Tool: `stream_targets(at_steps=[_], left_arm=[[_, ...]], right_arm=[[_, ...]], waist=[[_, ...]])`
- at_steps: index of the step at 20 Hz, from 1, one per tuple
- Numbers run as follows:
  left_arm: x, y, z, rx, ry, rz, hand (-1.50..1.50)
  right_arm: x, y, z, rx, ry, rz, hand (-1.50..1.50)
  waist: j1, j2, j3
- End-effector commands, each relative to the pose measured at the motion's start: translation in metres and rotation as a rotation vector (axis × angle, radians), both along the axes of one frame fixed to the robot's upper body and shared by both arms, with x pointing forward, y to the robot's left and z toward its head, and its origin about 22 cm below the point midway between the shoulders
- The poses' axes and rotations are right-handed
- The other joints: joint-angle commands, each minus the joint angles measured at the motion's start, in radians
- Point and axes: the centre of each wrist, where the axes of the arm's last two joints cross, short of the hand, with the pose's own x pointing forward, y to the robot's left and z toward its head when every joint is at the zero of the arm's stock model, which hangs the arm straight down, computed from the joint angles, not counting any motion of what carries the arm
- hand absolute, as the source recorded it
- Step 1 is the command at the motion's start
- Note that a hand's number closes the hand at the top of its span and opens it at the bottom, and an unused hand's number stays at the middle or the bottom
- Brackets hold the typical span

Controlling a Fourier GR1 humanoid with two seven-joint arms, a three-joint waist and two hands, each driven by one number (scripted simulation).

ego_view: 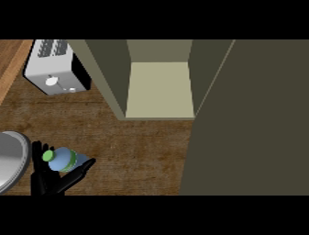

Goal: Pick up the bottled water, place it into the cabinet and close the cabinet

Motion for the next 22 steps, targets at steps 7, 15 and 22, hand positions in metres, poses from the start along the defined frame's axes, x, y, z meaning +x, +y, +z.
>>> stream_targets(at_steps=[7, 15, 22], left_arm=[[-0.01, -0.016, -0.027, -0.042, -0.035, -0.003, -1.5], [0.005, -0.007, -0.035, -0.083, -0.126, -0.002, -1.5], [0.003, -0.011, -0.038, -0.113, -0.17, 0.002, 1.5]], right_arm=[[-0.016, -0.006, 0.019, -0.044, -0.06, -0.019, -1.5], [-0.016, -0.001, 0.016, -0.021, -0.067, -0.04, -1.5], [-0.014, -0.009, 0.022, -0.038, -0.047, -0.052, -1.5]], waist=[[0.001, 0.0, 0.0], [-0.003, 0.0, 0.0], [0.002, 0.0, 0.0]])
